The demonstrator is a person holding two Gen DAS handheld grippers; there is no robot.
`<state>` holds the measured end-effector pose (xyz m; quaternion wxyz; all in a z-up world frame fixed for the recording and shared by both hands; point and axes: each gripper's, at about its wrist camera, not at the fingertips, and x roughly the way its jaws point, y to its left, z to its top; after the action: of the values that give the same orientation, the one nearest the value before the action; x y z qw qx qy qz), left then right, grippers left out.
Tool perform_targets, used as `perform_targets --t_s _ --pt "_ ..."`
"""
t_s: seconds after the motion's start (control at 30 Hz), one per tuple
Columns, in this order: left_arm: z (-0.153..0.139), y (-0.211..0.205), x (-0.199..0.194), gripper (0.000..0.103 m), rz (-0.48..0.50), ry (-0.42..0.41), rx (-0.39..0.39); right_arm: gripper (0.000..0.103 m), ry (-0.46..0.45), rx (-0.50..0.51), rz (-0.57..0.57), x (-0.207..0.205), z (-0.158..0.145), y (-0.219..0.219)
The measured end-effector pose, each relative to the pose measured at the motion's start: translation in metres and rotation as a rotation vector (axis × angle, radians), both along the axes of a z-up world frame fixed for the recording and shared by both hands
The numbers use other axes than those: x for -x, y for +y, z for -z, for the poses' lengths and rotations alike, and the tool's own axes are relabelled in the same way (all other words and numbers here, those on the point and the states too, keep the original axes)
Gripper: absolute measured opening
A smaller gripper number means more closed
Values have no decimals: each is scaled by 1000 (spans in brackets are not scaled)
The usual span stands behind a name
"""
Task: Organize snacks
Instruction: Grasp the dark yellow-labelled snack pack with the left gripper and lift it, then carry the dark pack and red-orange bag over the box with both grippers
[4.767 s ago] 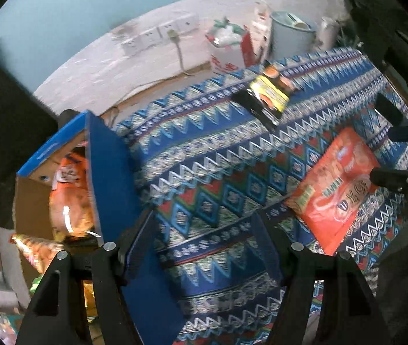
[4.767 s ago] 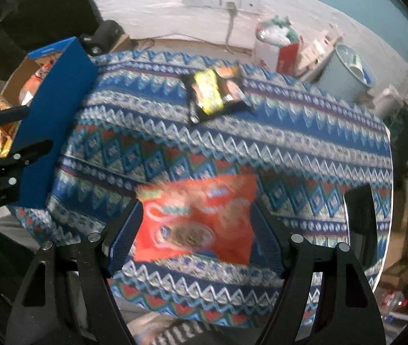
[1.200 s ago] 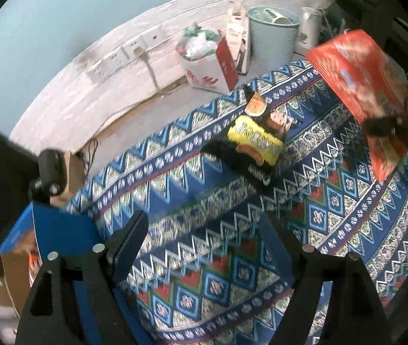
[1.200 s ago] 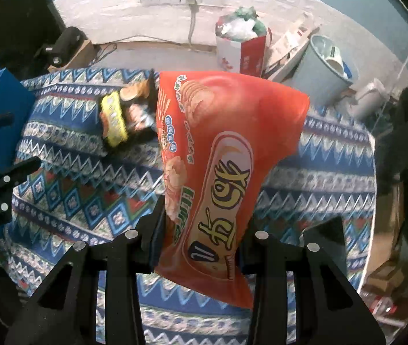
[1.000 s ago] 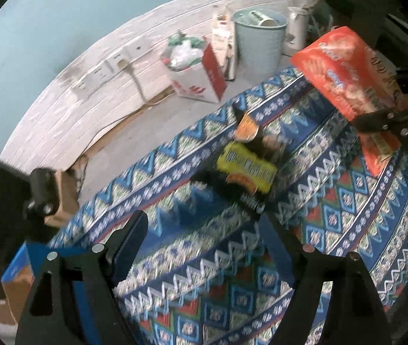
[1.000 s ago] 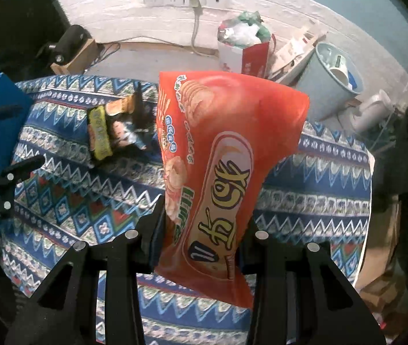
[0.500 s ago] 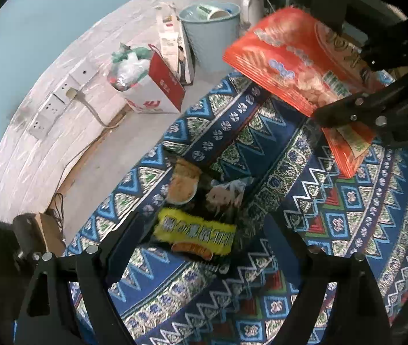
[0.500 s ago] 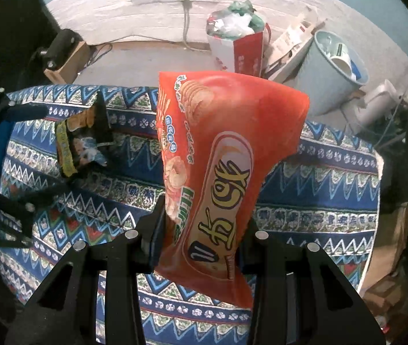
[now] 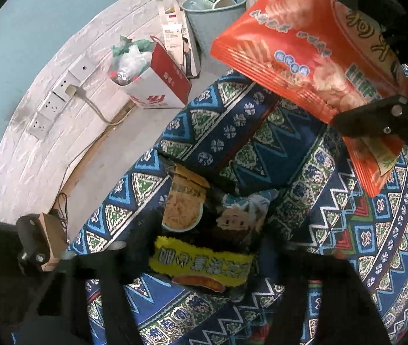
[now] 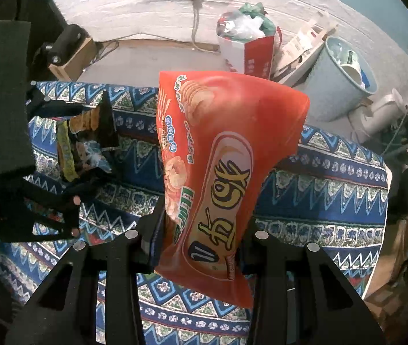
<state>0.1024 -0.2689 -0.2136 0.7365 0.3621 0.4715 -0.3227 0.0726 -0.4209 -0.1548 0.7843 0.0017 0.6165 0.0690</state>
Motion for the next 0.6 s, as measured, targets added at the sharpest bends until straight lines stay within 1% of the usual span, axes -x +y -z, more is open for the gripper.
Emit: perform_targets --t_s 0.1,0.2,0.33,0.47,0.6 --pt "-5 4 2 59 12 -5 22 38 1 5 -9 0 1 2" --pt "-12 8 8 59 20 -23 26 38 -2 8 -19 1 0 6" --pt "-23 18 17 59 -4 -41 33 38 -9 9 -15 2 -4 8" --pt "-40 33 28 59 -30 -77 28 38 -24 8 -19 4 -12 12" --pt "-56 51 35 59 -71 -80 26 38 -45 7 -35 8 -21 22"
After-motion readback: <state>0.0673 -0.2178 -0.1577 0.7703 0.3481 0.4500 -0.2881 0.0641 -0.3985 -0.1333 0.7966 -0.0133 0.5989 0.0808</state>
